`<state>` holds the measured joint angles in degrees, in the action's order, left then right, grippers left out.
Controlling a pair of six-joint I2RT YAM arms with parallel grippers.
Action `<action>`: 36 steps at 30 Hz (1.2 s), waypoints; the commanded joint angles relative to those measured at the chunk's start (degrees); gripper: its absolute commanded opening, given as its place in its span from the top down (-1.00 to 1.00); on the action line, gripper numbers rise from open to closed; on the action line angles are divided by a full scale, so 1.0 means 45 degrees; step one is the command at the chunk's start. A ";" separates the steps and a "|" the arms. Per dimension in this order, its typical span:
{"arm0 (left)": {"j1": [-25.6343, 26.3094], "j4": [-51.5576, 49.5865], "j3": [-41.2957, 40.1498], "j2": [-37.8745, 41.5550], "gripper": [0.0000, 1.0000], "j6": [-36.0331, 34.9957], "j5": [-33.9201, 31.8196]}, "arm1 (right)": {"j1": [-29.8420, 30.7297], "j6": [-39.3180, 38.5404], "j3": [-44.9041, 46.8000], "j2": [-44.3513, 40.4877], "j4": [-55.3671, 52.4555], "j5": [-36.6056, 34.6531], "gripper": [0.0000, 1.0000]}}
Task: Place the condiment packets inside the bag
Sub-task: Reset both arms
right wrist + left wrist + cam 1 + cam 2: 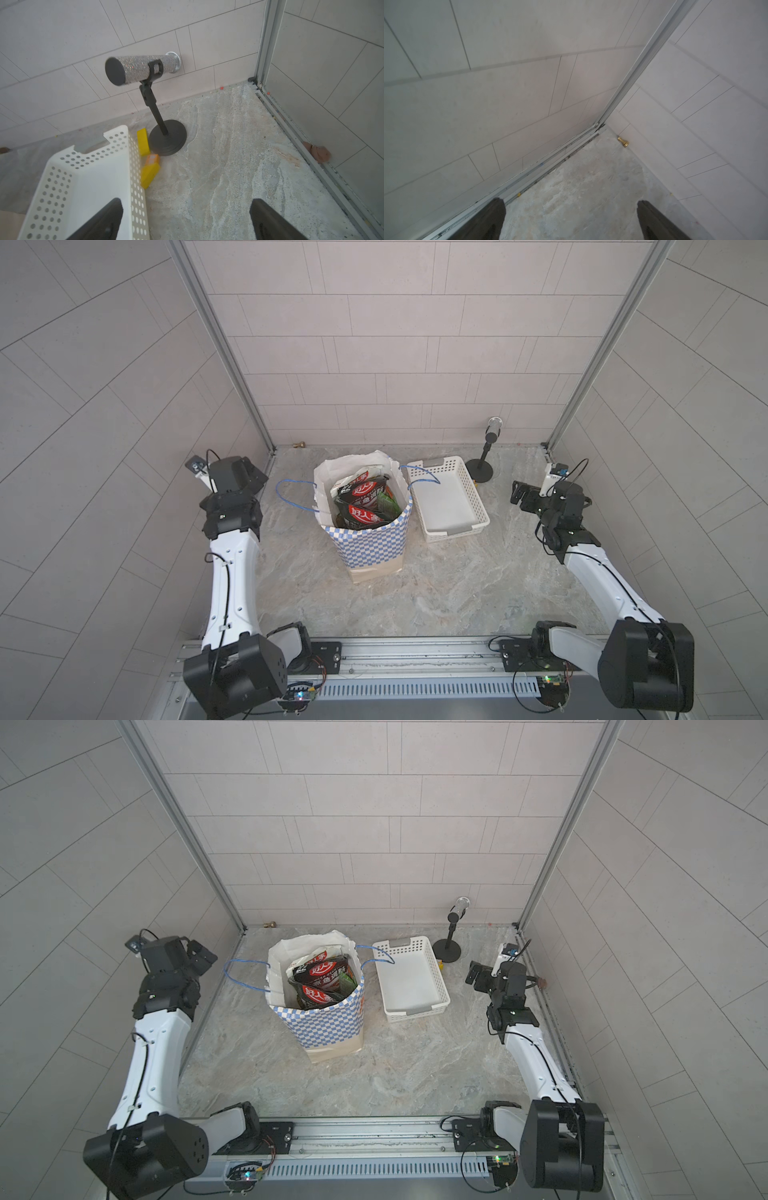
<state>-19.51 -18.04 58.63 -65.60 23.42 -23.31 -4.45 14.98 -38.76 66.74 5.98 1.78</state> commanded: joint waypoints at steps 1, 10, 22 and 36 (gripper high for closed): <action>0.0290 0.3484 -0.2681 0.0594 -1.00 -0.0688 0.1480 | 0.0028 -0.1580 0.0572 0.0933 0.2725 0.0334 -1.00; 0.5600 0.6981 -0.5167 -0.1449 -1.00 -0.2847 -0.2454 | 0.0859 -0.2397 0.3304 0.2612 0.6942 -0.0497 -1.00; 0.5234 1.2657 -0.8279 -0.2376 -1.00 -0.4384 0.1340 | 0.1178 -0.2372 0.3814 0.4955 1.0220 -0.2163 -1.00; 0.4375 1.4151 -0.7486 -0.5395 -1.00 -0.4569 0.3739 | 0.1181 -0.2347 0.3664 0.4775 0.9599 -0.2175 -1.00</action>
<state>-0.21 44.64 22.50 -88.68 3.77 -9.17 0.64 4.89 -21.98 89.01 48.42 -7.40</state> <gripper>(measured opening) 0.999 0.997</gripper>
